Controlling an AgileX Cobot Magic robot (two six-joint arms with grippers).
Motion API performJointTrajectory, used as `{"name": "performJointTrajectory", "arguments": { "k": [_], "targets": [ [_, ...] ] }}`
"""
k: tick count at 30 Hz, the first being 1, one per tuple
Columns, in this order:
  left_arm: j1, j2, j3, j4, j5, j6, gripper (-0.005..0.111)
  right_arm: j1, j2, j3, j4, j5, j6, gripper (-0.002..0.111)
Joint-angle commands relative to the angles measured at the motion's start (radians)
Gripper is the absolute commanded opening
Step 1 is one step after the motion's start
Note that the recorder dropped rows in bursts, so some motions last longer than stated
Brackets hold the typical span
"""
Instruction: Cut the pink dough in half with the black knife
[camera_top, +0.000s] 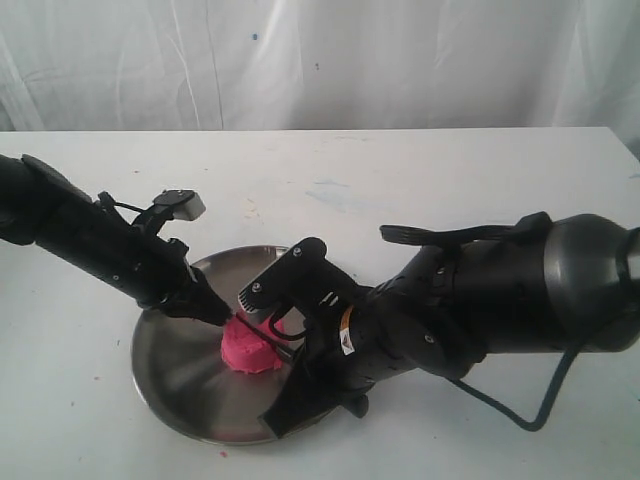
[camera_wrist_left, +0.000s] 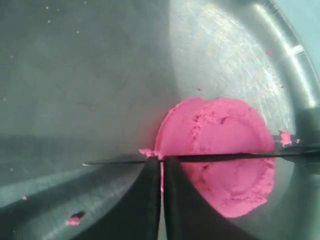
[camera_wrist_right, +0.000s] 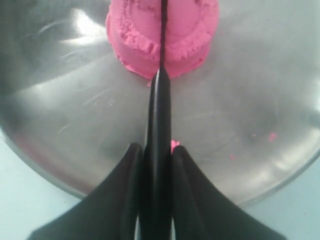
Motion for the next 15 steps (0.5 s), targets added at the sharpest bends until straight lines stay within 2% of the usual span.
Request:
{"name": "performJointTrajectory", "arguments": {
  "k": [1, 6, 15],
  "targets": [
    [0.026, -0.028, -0.002, 0.007, 0.011, -0.012, 0.009, -0.003, -0.011, -0.003, -0.005, -0.002, -0.005, 0.0],
    [0.045, -0.038, -0.059, 0.017, 0.087, -0.053, 0.009, -0.003, -0.011, -0.003, -0.005, -0.005, -0.007, 0.0],
    [0.045, 0.006, -0.066, 0.018, 0.074, -0.053, 0.009, -0.003, -0.011, -0.003, -0.005, -0.005, -0.007, 0.0]
  ]
}}
